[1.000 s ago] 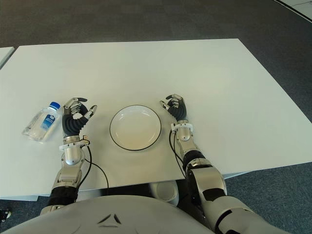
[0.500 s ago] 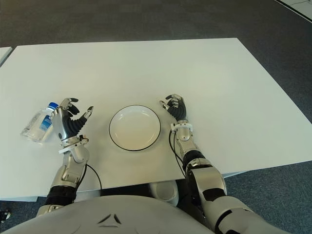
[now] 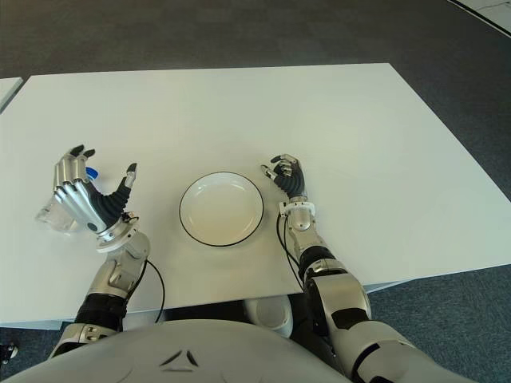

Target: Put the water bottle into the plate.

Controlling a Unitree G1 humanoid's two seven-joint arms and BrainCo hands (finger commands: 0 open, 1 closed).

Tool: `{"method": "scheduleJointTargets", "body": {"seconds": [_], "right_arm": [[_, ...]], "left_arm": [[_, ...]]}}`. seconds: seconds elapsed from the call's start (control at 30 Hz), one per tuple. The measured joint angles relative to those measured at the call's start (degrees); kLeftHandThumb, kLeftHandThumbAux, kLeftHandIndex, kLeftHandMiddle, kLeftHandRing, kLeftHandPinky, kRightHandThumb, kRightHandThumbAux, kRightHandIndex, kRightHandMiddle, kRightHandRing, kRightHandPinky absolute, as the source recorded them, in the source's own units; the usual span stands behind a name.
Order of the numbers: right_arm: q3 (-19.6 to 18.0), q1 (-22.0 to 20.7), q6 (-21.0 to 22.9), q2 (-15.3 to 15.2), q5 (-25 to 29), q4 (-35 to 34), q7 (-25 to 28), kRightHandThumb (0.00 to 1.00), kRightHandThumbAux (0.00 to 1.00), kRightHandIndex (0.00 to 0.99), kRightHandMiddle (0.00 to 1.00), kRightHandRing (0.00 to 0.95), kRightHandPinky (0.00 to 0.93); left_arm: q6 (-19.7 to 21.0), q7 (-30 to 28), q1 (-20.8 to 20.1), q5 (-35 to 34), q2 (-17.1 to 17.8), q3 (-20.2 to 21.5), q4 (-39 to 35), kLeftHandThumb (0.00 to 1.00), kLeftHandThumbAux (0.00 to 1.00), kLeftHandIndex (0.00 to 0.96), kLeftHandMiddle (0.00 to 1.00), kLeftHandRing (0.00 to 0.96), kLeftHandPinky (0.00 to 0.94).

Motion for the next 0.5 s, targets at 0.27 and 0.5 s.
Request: {"method": "scheduleJointTargets", "body": {"seconds": [0.27,0.5], "right_arm": [[-0.1,0.0,0.2,0.3,0.1,-0.2,-0.2,0.708,0.725,0.434,0.711,0.725,0.737],[-0.2,0.0,0.3,0.7,0.2,-0.2,-0.3,0.708,0.725,0.434,0.717,0.728,0.738]], "left_arm": [[9.6,-3.8,-0.3,-6.2,-0.1,3.5,1.6,0.205,0.48,0.001,0.001,0.001,0.0],[20.0,-5.0,-2.1,-7.8,-0.6,6.1,2.8,0.275,0.335,0.0,0.0,0.0,0.0]]}}
